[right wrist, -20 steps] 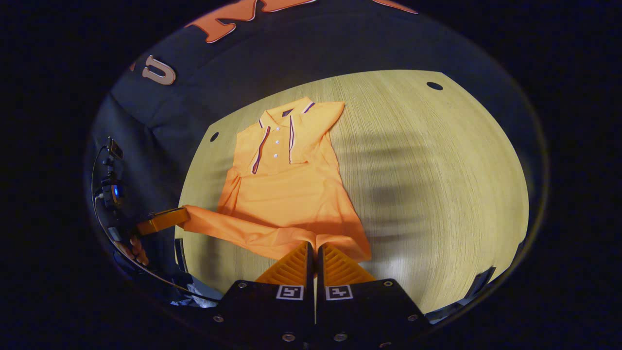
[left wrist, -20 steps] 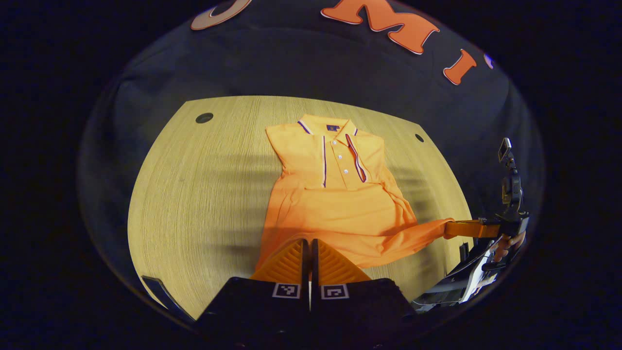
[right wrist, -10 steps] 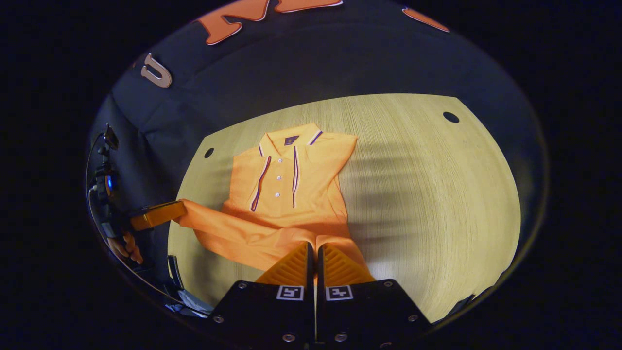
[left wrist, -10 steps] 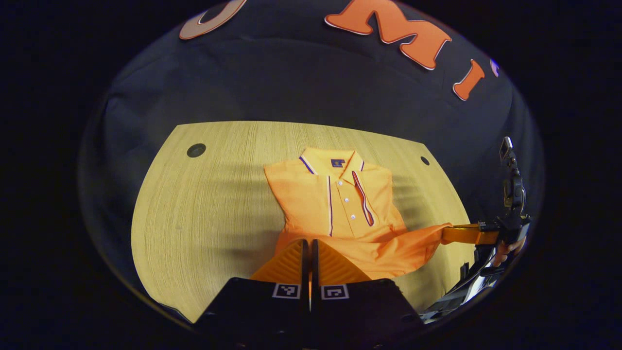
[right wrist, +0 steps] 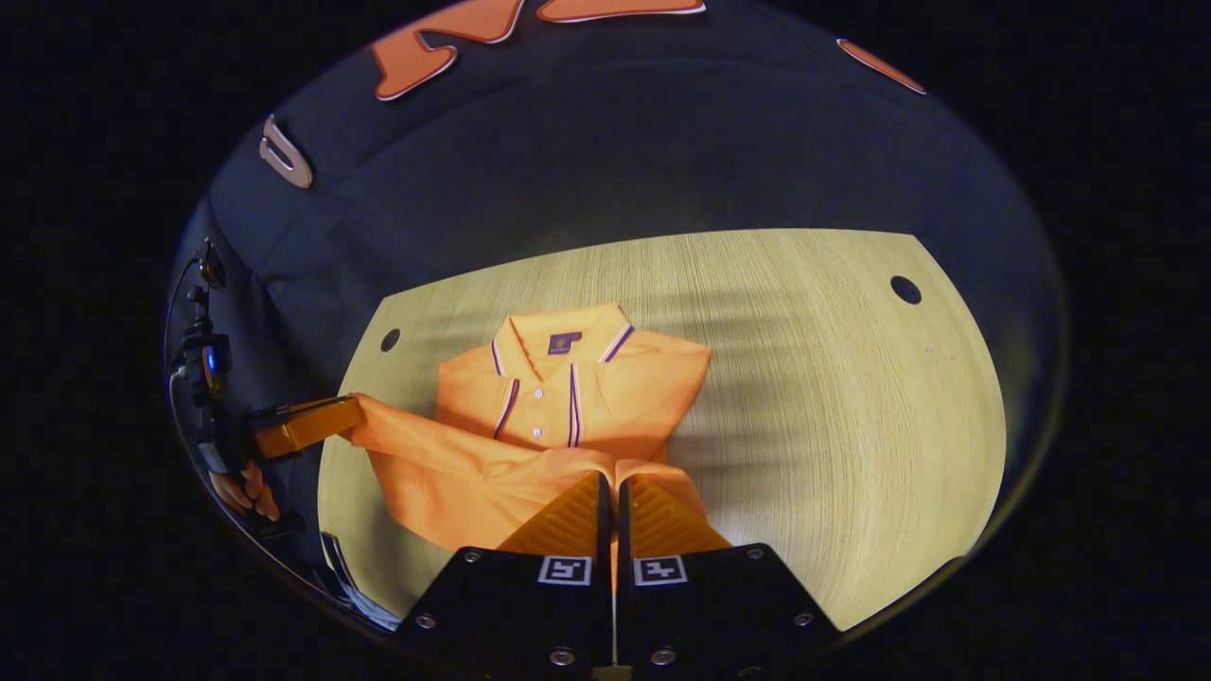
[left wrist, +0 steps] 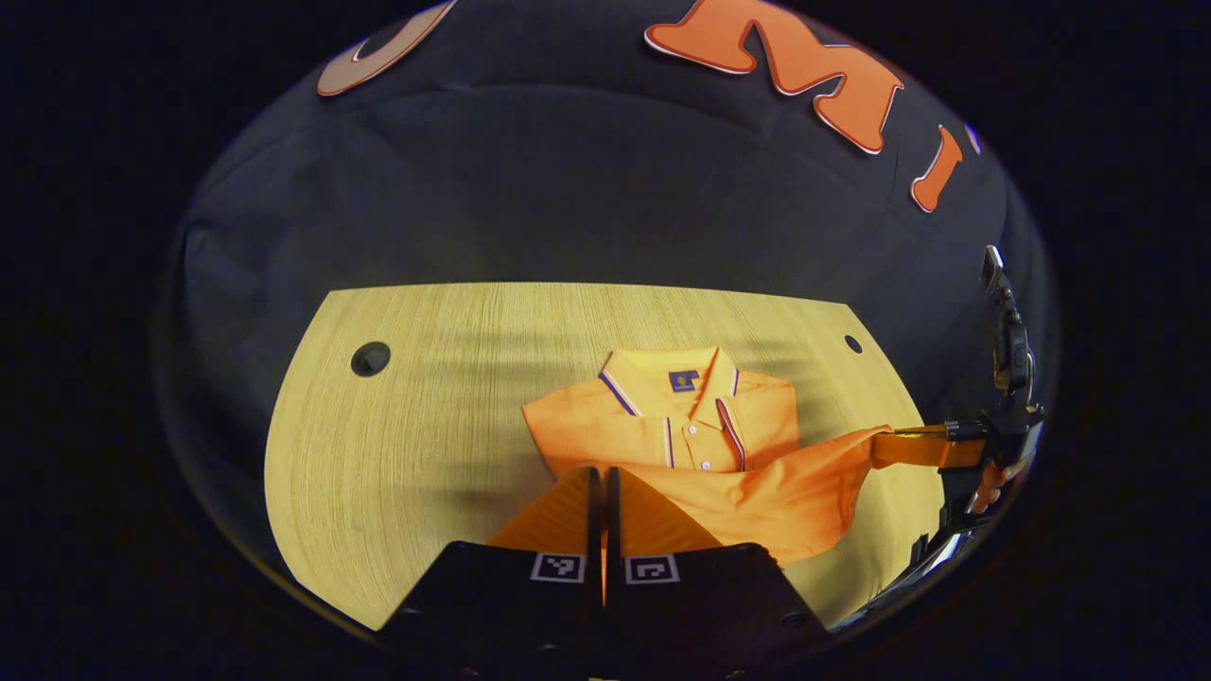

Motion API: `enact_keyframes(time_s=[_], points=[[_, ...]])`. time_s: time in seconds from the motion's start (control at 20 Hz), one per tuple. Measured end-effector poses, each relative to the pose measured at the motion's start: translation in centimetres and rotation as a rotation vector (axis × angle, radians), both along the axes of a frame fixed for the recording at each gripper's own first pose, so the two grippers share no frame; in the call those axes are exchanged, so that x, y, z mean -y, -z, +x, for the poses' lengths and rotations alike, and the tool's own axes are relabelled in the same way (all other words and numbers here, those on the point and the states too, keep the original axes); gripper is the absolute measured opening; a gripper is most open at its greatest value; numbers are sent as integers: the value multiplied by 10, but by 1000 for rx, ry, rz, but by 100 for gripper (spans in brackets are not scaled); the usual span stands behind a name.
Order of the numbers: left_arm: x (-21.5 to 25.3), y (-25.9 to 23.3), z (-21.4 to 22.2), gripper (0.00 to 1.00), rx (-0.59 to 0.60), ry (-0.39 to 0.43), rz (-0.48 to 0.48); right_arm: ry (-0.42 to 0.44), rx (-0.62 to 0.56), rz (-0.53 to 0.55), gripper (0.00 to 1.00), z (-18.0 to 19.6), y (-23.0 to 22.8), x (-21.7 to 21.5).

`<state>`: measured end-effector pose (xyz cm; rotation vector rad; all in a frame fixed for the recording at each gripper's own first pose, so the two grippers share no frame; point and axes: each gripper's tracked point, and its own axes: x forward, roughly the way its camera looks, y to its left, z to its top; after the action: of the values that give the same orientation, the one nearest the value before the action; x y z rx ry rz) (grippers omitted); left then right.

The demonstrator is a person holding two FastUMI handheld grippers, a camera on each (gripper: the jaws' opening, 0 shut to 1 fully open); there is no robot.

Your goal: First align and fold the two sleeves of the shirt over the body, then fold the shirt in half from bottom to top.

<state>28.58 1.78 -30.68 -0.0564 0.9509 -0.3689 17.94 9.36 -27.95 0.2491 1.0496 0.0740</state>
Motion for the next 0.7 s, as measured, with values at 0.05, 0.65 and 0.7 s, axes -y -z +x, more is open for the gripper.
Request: enact_keyframes(time_s=[0.05, 0.65, 0.7], points=[[-1, 1, 11, 1, 8, -1, 7, 3, 2, -2, 2, 10, 1, 2], [-9, 31, 98, 1, 90, -4, 157, 72, 27, -88, 2, 95, 29, 24], [-13, 32, 105, 1, 107, -4, 186, 86, 26, -98, 2, 97, 32, 27]])
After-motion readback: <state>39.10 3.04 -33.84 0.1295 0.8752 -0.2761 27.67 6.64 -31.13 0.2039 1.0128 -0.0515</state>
